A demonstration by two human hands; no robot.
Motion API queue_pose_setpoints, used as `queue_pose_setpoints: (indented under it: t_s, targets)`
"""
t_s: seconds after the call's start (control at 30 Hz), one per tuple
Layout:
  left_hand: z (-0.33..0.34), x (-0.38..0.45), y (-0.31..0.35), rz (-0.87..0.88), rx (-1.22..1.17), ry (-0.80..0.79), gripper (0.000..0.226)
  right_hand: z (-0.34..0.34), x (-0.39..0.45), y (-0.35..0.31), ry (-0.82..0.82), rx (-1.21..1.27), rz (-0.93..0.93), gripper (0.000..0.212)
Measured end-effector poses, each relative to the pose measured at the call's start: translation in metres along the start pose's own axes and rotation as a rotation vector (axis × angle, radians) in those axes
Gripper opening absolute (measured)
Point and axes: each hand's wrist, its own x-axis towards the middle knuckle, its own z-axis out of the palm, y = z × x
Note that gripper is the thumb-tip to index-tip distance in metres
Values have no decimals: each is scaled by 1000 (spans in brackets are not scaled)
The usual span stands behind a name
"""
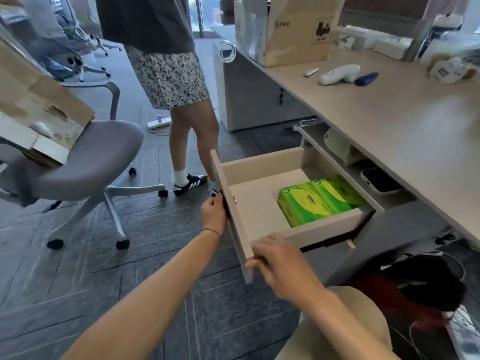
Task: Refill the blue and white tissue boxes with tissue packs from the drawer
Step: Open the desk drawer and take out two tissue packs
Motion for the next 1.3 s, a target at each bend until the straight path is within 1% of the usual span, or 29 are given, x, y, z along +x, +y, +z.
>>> queue_pose_setpoints:
  t_s: [0.2,0.37,0.5,0.53,0.57,0.63,0.7,0.77,0.83,0.87,0.9,0.97,1.03,1.1,1.17,1.3]
  targets:
    - [-38,0,3,12,-12,31,23,18,12,-29,-31,33,-72,33]
    - [-48,4,-1,2,19,33,26,21,12,-33,-34,62,-55,33]
    - [-52,-16,17,-4,51,90,28,11,13,-29,-44,40,-12,33]
    - [-55,-20,24,20,78,112,27,6,14,-26,-35,47,19,37]
    - [-58,-23,31,85,111,124,27,1,14,-21,-11,58,58,42]
    - [-60,-29,52,301,215,88,31,-10,16,-9,91,107,157,49]
    - [-49,-39,78,547,332,-16,32,-21,16,9,212,157,263,44]
    - [-30,-49,97,773,456,-182,29,-30,16,26,275,113,331,38]
    - [-7,-54,101,901,613,-431,22,-36,14,42,320,53,385,36]
    - [5,-55,99,951,712,-561,23,-39,12,49,338,34,410,35]
    - [19,-53,94,997,832,-688,31,-42,11,55,346,14,432,35]
    - [47,-48,82,1055,1108,-892,46,-48,9,65,350,-29,458,35]
    - [74,-44,72,1146,1341,-1006,59,-55,8,72,369,-52,475,36]
    - [90,-44,64,1176,1510,-1083,73,-62,6,76,392,-71,489,35]
    - [94,-42,58,1146,1592,-1138,81,-67,5,78,403,-91,493,36]
    - [81,-38,61,1090,1637,-1182,91,-72,11,85,396,-85,504,37]
